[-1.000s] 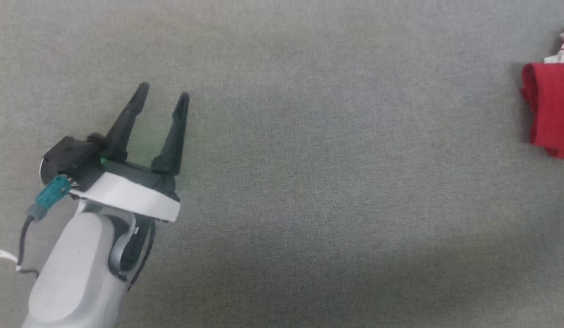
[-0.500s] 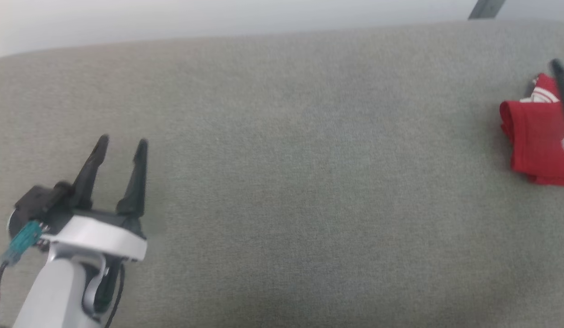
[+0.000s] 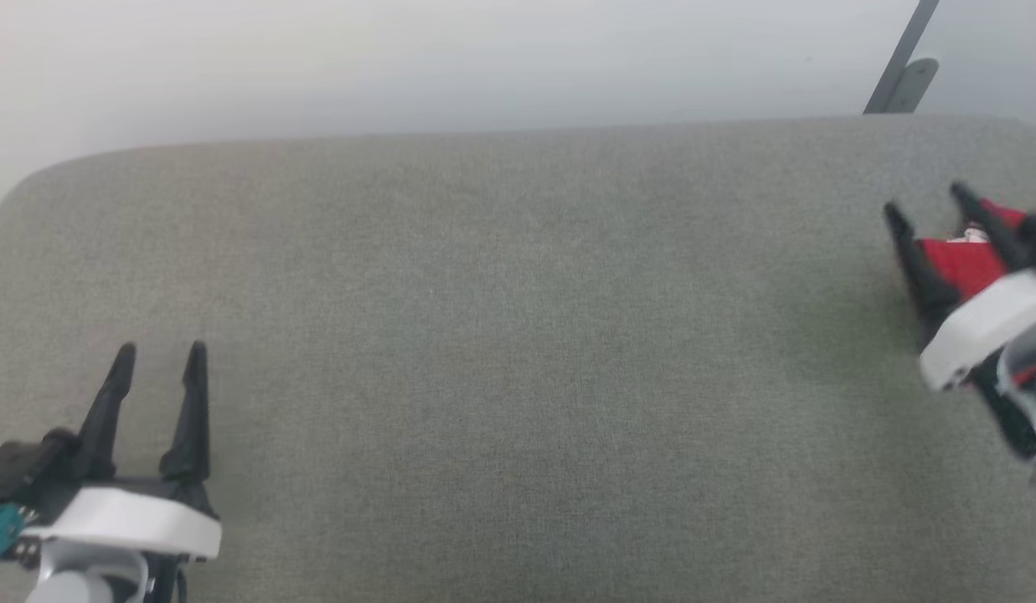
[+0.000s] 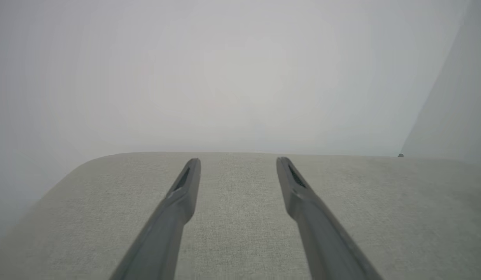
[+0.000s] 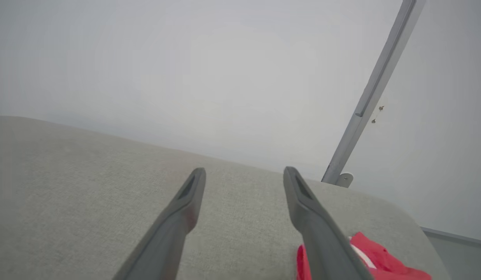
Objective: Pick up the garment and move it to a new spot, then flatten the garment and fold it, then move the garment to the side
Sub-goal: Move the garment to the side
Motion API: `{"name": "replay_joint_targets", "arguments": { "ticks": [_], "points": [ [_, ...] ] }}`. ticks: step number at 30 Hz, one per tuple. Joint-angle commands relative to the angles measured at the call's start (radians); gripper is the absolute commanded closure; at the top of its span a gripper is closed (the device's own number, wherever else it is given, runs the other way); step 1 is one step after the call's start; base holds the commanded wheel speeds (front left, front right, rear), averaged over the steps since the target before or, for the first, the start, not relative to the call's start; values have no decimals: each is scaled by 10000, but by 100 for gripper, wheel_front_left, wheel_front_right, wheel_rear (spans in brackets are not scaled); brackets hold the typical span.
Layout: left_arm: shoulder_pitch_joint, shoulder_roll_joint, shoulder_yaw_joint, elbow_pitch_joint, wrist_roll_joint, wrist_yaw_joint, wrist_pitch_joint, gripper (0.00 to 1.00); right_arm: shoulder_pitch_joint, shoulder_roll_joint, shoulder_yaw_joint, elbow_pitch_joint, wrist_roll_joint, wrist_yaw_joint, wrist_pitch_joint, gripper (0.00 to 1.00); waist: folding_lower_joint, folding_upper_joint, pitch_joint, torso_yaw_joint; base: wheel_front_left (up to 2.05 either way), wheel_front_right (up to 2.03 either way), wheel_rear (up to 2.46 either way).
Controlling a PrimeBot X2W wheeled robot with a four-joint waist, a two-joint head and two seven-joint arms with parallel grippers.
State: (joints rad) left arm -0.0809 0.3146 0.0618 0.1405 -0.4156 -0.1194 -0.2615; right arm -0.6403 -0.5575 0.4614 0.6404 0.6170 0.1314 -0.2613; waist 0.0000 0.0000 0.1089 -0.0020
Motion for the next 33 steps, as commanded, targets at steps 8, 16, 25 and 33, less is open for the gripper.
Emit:
{"name": "replay_joint_targets", "arguments": {
  "ticks": [8,16,25,33],
  "points": [
    [735,-197,653,-237,115,-80,-48,0,1886,780,-1499,-1218,-1202,-17,-31,0,0,0,-396,-105,0,0,0],
    [1304,-339,1062,-352,134,-106,-48,0,3312,1321,-2703,-2076,-1806,-17,-32,0,0,0,-707,-150,0,0,0],
    [2012,-321,1249,-500,-196,-115,-48,0,4562,1855,-3566,-2737,-2277,-17,-33,0,0,0,-994,-152,0,0,0],
    [2344,-214,1181,-533,-408,-113,-48,0,5225,2256,-4245,-3083,-2623,-17,-33,0,0,0,-1103,-50,0,0,0]
  ]
}}
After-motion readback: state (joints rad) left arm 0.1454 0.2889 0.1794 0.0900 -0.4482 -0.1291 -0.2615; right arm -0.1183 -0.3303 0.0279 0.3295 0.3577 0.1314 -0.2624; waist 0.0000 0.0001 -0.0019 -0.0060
